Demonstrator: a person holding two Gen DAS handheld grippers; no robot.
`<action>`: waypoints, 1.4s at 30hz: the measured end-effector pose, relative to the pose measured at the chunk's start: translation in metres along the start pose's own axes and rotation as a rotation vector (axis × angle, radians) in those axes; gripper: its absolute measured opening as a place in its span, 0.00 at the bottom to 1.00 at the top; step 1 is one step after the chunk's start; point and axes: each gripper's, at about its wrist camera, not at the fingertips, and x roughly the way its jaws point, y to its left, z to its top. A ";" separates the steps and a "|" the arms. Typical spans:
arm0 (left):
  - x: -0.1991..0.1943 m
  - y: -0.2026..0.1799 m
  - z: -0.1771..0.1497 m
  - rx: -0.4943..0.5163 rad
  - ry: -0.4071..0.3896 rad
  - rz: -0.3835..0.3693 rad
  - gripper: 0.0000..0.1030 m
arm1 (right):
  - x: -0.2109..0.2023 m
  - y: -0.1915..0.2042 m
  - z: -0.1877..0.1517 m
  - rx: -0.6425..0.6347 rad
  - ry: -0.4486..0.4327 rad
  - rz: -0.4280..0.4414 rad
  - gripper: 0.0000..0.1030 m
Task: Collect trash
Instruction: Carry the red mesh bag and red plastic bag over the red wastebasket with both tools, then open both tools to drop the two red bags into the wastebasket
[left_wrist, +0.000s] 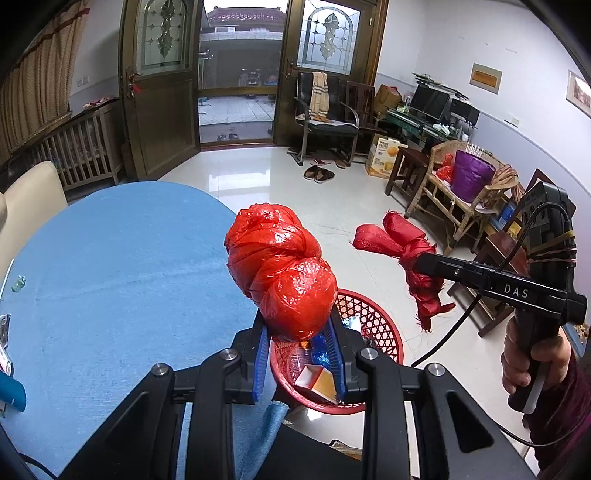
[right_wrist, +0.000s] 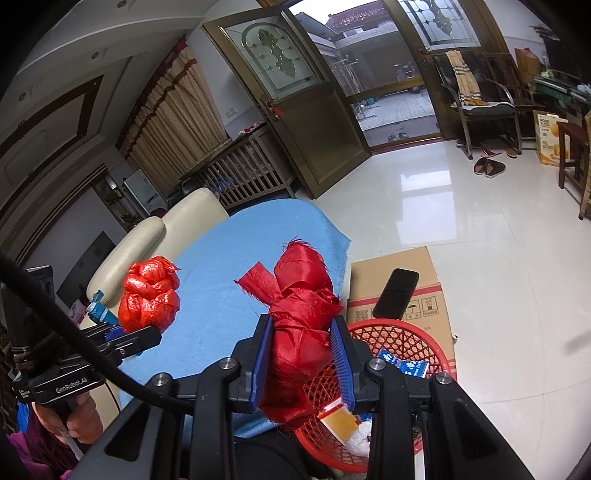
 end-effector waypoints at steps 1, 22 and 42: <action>0.002 0.000 0.000 0.000 0.005 -0.006 0.29 | 0.000 -0.002 0.000 0.002 0.002 -0.004 0.33; 0.043 -0.014 -0.002 0.022 0.112 -0.117 0.29 | 0.019 -0.046 -0.017 0.102 0.064 -0.028 0.33; 0.092 -0.042 0.000 0.066 0.205 -0.184 0.30 | 0.039 -0.080 -0.037 0.199 0.129 -0.058 0.34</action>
